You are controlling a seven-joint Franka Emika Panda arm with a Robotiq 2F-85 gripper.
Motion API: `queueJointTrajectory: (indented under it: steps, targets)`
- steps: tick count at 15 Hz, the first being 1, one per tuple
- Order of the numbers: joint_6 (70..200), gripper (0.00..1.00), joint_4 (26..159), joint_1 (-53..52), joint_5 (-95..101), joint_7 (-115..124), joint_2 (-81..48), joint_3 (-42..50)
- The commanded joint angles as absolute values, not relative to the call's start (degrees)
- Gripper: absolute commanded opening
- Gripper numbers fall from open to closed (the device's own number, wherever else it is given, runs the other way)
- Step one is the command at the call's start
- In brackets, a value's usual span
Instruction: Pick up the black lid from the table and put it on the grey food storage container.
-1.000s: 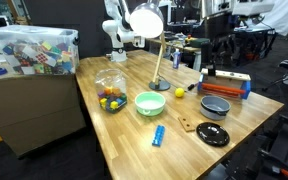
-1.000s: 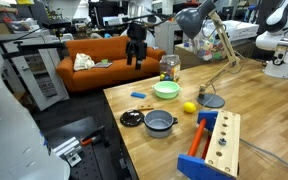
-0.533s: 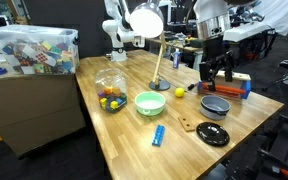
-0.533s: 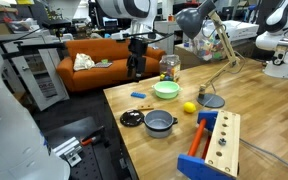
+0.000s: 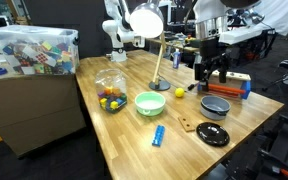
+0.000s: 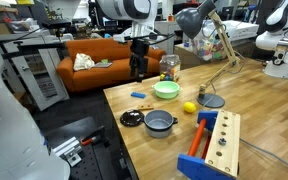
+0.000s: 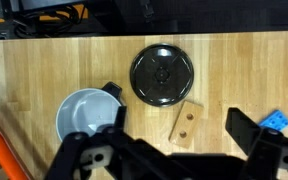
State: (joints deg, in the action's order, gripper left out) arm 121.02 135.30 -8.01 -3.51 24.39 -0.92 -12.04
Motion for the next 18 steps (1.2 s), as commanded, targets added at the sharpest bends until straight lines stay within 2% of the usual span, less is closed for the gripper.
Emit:
queueJointTrajectory:
  steps: [1,6,14,18]
  targets:
    - [126.5,1.00,136.9,-8.6,-4.6,22.2,-3.0,-10.9]
    - [130.3,1.00,138.3,-9.1,-2.6,21.4,-8.9,-10.3]
    - [129.3,1.00,138.0,-9.3,-2.9,22.6,-8.7,-10.0]
    - [134.6,1.00,137.9,-9.3,-2.5,21.5,-13.2,-9.3]
